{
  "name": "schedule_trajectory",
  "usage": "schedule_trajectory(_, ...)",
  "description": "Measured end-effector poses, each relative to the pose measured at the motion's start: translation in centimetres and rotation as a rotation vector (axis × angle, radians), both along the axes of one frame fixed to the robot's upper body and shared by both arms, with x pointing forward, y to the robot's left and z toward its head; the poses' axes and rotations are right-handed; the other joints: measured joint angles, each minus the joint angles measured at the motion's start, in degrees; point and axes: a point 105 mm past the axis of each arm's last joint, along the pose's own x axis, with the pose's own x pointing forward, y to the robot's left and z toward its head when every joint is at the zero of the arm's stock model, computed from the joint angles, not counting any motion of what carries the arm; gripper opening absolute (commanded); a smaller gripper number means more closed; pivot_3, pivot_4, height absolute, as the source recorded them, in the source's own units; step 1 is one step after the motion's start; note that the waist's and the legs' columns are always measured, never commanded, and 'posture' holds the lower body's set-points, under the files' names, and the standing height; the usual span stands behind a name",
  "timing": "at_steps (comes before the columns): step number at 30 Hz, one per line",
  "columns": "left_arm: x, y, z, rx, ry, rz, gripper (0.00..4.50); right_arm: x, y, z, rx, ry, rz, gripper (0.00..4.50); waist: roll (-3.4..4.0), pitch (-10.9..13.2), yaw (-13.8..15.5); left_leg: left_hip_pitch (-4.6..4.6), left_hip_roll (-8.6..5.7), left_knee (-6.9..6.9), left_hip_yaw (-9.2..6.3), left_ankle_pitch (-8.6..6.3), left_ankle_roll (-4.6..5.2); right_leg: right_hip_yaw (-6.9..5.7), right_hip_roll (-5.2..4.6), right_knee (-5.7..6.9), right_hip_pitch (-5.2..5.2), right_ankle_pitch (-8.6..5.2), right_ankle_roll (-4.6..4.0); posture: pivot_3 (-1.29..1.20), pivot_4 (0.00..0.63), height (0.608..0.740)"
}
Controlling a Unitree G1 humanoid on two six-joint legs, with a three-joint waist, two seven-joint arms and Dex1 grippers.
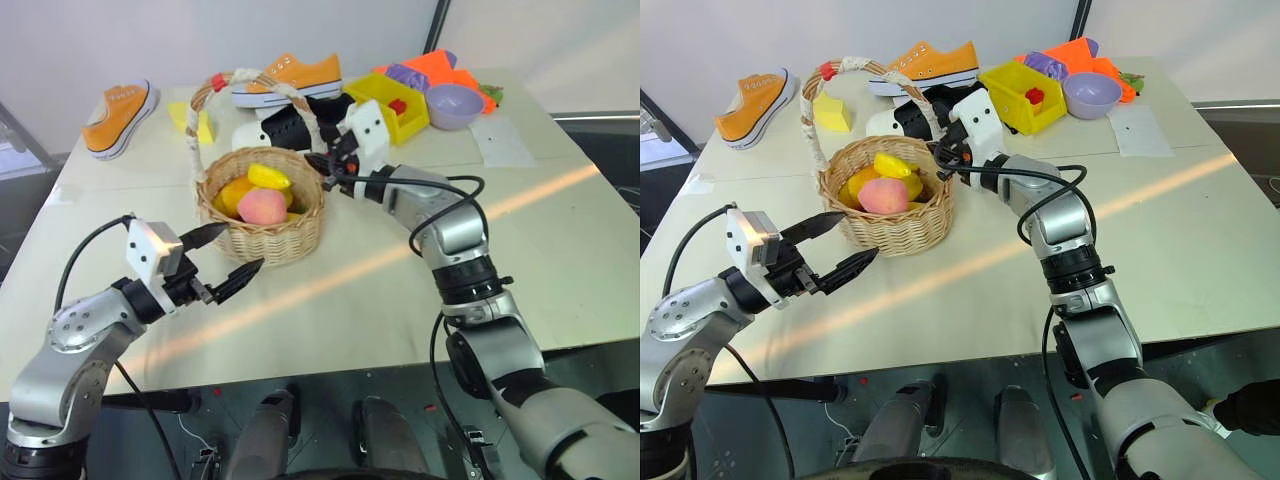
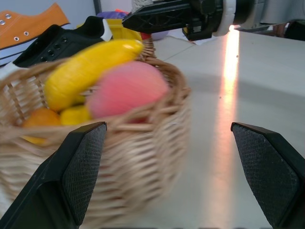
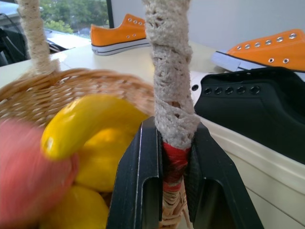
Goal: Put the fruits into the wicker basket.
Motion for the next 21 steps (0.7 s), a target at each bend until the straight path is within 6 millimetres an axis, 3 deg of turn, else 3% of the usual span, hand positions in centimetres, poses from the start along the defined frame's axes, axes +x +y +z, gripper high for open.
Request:
schedule_trajectory(3,0.0,0.0,-0.1,-0.001,0.010,0.002,4.50,0.0,-2.7,1.1,0.004,-0.044,-0.064,0.06,0.00,0.0,0.2,-0.01,-0.02,0.01,-0.01,0.00,-0.01,-0.01,-0.02,-0.01,-0.02,0.00,-0.01,0.00,0.150,0.740)
schedule_trajectory(7,0.2,-0.7,0.0,-0.002,0.007,-0.025,4.50,0.5,-11.1,3.1,-0.010,-0.109,-0.313,0.06,-0.02,0.0,1.1,-0.01,-0.06,0.04,0.03,-0.06,-0.09,-0.02,-0.09,-0.09,0.02,-0.03,-0.06,0.00,0.150,0.740)
schedule_trajectory(10,0.3,-1.1,0.1,-0.002,0.004,-0.048,4.50,0.4,-18.4,3.9,-0.052,-0.133,-0.530,0.06,-0.02,0.0,1.5,-0.04,-0.05,0.04,0.05,0.00,0.01,-0.02,-0.10,-0.10,0.14,-0.11,-0.20,0.00,0.150,0.740)
schedule_trajectory(12,0.5,-1.2,0.3,-0.003,0.000,-0.057,4.50,0.0,-23.1,3.5,-0.071,-0.117,-0.667,0.06,-0.02,0.0,1.4,-0.04,-0.03,0.03,0.06,0.01,0.02,-0.03,-0.09,-0.15,0.17,-0.11,-0.20,0.00,0.150,0.740)
schedule_trajectory(15,0.7,-1.6,0.2,-0.004,0.006,-0.079,4.50,-0.2,-27.2,1.7,-0.051,-0.058,-0.794,0.06,0.00,0.0,0.5,-0.02,0.03,0.02,0.14,0.03,0.05,0.02,-0.04,-0.14,0.18,-0.10,-0.18,0.00,0.150,0.740)
schedule_trajectory(21,1.0,-1.8,0.3,-0.009,0.003,-0.090,4.50,-0.3,-30.0,-0.7,-0.009,-0.004,-0.870,3.02,0.05,0.0,-0.3,0.06,0.08,0.05,0.16,0.04,0.07,-0.01,0.04,-0.09,0.26,-0.01,-0.02,0.00,0.150,0.740)
